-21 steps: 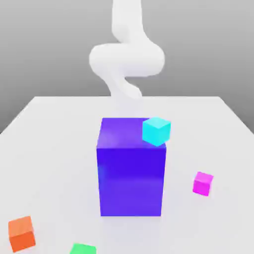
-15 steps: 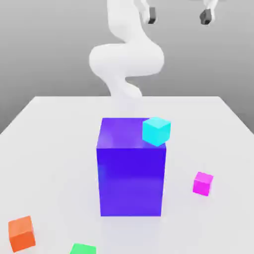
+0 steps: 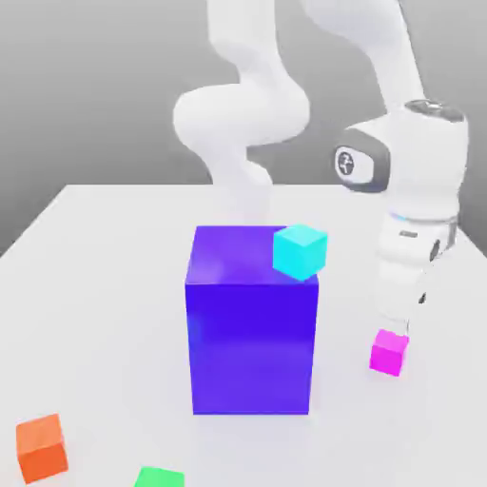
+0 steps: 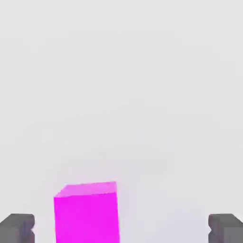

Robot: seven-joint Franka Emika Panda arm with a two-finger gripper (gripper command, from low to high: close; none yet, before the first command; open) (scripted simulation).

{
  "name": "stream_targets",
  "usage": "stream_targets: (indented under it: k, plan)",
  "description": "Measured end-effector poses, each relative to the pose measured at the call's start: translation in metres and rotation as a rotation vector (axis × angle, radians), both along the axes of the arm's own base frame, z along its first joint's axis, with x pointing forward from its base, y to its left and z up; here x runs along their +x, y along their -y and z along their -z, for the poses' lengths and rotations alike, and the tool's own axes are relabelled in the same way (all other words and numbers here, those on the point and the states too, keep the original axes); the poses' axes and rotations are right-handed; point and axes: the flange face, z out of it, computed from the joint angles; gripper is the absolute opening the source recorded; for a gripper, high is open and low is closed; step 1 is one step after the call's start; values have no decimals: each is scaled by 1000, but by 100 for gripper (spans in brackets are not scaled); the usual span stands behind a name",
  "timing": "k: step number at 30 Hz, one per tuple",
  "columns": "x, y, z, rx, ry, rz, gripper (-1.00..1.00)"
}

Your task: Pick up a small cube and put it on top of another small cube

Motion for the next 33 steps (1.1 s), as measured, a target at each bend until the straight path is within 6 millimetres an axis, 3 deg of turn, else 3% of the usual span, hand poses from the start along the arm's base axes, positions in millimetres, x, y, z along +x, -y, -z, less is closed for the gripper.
stream_targets:
  k: [5, 6, 13, 20, 22, 26, 33]
  plan:
    - [-3, 1, 46, -3, -7, -7, 0]
    - [-4, 1, 54, -3, -8, -7, -100]
    - [-4, 1, 56, -4, -7, -7, -100]
    - [-4, 0, 0, -5, -6, -11, -100]
    - [15, 4, -14, 1, 4, 23, -100]
    - [85, 45, -26, 5, 4, 253, -100]
    - [188, 144, -45, 7, 2, 633, -100]
